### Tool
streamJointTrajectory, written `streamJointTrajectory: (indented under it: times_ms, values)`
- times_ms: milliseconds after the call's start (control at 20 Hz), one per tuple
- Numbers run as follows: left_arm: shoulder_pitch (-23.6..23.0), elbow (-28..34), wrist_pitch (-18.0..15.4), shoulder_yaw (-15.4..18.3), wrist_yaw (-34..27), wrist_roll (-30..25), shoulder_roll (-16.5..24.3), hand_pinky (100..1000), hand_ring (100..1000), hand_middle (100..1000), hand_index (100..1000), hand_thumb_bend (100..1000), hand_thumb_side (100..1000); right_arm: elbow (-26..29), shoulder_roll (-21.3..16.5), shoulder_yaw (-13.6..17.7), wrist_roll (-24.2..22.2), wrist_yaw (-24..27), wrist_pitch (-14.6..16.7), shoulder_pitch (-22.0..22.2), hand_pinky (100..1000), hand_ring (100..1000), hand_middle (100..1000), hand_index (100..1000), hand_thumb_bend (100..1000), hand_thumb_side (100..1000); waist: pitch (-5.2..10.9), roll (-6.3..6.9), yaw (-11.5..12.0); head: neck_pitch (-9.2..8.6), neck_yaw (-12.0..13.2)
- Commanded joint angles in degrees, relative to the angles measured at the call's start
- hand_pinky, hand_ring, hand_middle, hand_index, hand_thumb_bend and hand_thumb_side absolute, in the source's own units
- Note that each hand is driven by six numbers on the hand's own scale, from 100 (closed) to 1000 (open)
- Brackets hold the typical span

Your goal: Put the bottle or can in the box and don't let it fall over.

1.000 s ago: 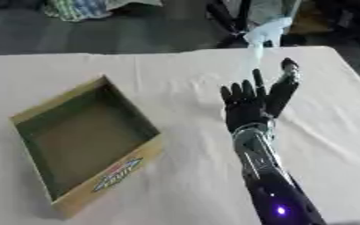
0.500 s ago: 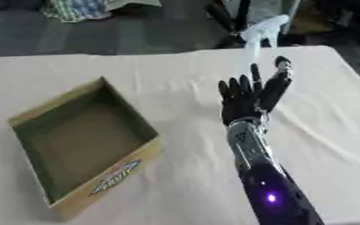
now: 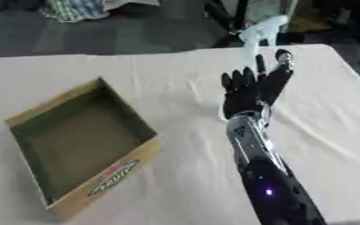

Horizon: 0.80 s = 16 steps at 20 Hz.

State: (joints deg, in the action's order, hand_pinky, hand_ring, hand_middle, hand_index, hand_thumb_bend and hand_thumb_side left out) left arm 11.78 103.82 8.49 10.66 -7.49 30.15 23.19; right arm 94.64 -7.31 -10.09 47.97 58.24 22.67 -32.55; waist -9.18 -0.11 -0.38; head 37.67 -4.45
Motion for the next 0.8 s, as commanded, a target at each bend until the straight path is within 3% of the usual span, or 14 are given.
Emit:
streamJointTrajectory:
  times_ms: [50, 800]
  values:
    - [0.87, 0.94, 0.02, 0.09, -0.17, -0.07, 1.03, 607, 689, 626, 783, 100, 749, 0.83, -0.97, 0.34, 2.61, -0.11, 2.4, -1.62, 100, 100, 100, 913, 129, 806, 0.49, 0.27, 0.13, -0.8, -0.3]
    - [1.07, 1.01, 0.0, 0.06, -0.28, -0.08, 0.79, 608, 690, 626, 783, 100, 748, -4.9, -2.25, 1.28, 3.39, 1.13, 3.78, -6.45, 100, 100, 100, 909, 148, 811, 0.24, 0.41, 0.6, -1.03, -0.53]
